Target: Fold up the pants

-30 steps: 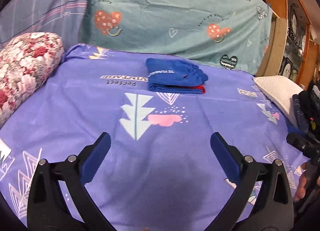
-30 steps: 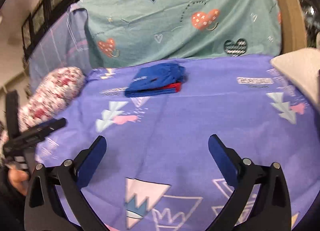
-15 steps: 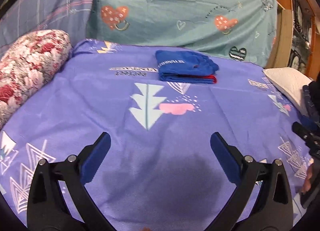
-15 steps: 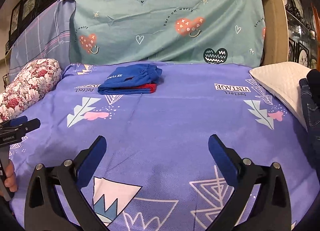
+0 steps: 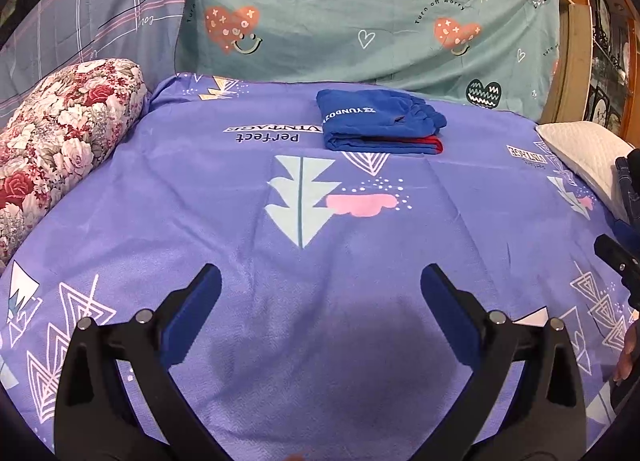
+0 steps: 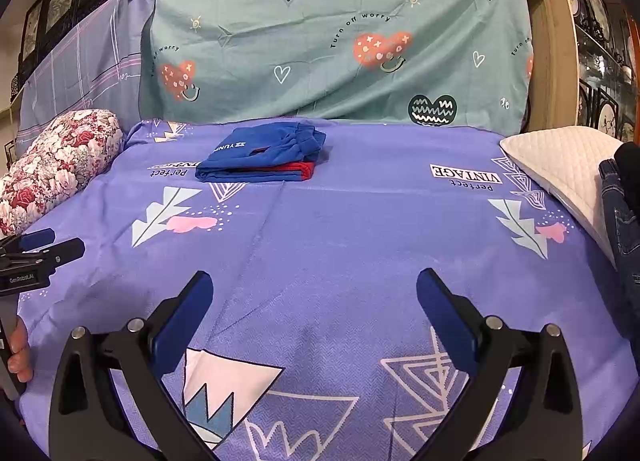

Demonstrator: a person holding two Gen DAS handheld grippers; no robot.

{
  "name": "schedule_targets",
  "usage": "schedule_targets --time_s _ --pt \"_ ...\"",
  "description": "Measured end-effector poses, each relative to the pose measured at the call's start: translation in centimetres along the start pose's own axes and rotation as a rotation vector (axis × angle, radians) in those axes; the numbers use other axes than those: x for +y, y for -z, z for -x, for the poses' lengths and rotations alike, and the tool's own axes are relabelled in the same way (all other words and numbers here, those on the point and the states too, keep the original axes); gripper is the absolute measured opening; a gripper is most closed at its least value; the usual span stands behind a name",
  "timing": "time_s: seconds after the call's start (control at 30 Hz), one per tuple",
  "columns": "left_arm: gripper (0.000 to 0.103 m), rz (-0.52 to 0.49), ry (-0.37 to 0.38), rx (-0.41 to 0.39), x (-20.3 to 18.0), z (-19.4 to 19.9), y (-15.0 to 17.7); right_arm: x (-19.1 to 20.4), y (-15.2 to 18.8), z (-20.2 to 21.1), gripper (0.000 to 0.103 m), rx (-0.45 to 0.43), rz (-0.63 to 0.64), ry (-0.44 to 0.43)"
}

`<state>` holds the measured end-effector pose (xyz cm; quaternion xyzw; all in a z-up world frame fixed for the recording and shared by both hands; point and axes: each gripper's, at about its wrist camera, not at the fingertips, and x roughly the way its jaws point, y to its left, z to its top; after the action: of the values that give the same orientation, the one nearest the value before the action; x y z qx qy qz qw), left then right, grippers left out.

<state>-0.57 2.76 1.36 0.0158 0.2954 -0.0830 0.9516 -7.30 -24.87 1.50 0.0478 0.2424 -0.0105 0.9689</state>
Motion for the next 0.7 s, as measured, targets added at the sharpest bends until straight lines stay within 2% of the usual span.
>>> schedule_targets --time_s 0.7 --pt "0.101 -0.019 -0.045 -0.018 -0.16 0.55 -0.08 -0.52 -0.05 -0.37 0.102 0.020 -0.007 -0.004"
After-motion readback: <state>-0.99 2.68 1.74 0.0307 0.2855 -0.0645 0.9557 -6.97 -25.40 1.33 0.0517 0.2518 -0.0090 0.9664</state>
